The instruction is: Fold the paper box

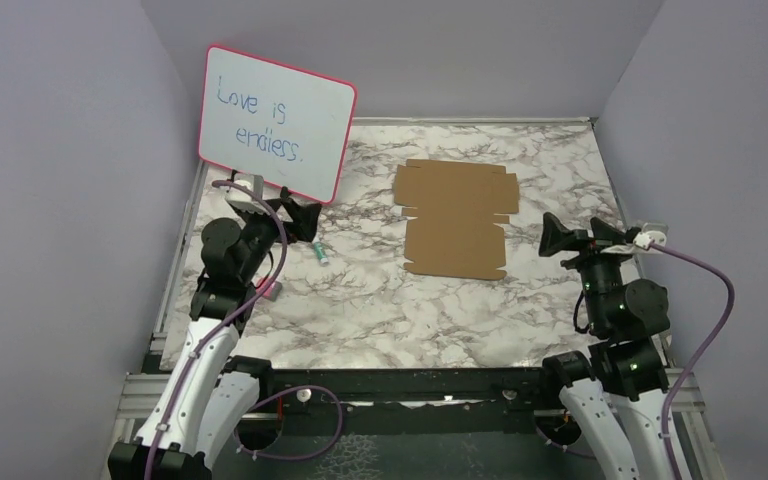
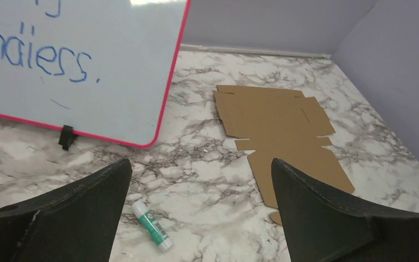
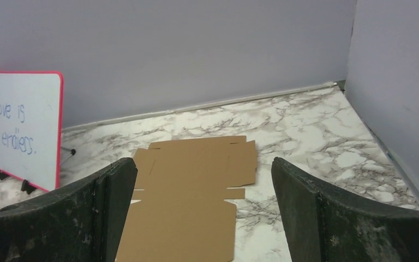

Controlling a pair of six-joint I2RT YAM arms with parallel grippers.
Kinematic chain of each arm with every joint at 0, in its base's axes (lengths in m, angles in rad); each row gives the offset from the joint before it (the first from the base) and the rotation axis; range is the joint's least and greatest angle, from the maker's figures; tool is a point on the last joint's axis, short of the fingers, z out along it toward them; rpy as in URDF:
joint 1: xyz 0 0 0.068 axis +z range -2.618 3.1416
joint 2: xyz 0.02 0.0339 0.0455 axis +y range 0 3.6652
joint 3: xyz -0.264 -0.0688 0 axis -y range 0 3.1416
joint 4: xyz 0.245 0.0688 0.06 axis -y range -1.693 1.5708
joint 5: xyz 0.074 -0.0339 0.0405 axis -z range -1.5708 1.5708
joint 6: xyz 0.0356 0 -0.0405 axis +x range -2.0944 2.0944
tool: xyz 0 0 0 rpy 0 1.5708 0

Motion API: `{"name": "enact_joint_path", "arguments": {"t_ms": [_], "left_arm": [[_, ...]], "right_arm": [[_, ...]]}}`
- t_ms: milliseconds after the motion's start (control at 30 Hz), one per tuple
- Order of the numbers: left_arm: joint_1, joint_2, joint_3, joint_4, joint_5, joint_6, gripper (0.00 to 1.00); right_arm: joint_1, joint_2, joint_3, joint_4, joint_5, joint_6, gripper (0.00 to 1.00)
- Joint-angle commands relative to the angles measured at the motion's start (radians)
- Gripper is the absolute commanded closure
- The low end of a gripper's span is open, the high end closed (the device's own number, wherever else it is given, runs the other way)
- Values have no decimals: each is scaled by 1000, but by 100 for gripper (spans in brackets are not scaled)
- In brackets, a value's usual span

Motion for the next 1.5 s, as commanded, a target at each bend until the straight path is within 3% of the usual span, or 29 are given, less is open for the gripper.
{"name": "enact_joint_path", "arguments": {"t_ms": [0, 233, 400, 600, 867, 1100, 1300, 1467], "left_arm": [[2, 71, 43, -53, 124, -131, 1], [-39, 198, 43, -54, 189, -233, 1], [-117, 292, 50, -44, 150, -265, 1], [-262, 437, 85, -7, 64, -292, 1], [-415, 656, 194, 74, -7, -303, 1], [-455, 866, 359, 81, -37, -275, 1], [-435, 1014, 561, -36, -143, -197, 1], [-376, 1146, 682, -35, -123, -206, 11]], "right_arm": [[6, 63, 62, -98, -92, 77, 0], [6, 186, 23, -112, -183, 188, 0], [5, 334, -24, -24, -324, 264, 0], [5, 619, 19, -3, -438, 278, 0], [6, 843, -13, 206, -588, 309, 0], [4, 992, 52, 212, -456, 289, 0], [1, 1058, 105, 257, -411, 280, 0], [-7, 1113, 126, 301, -429, 298, 0]]}}
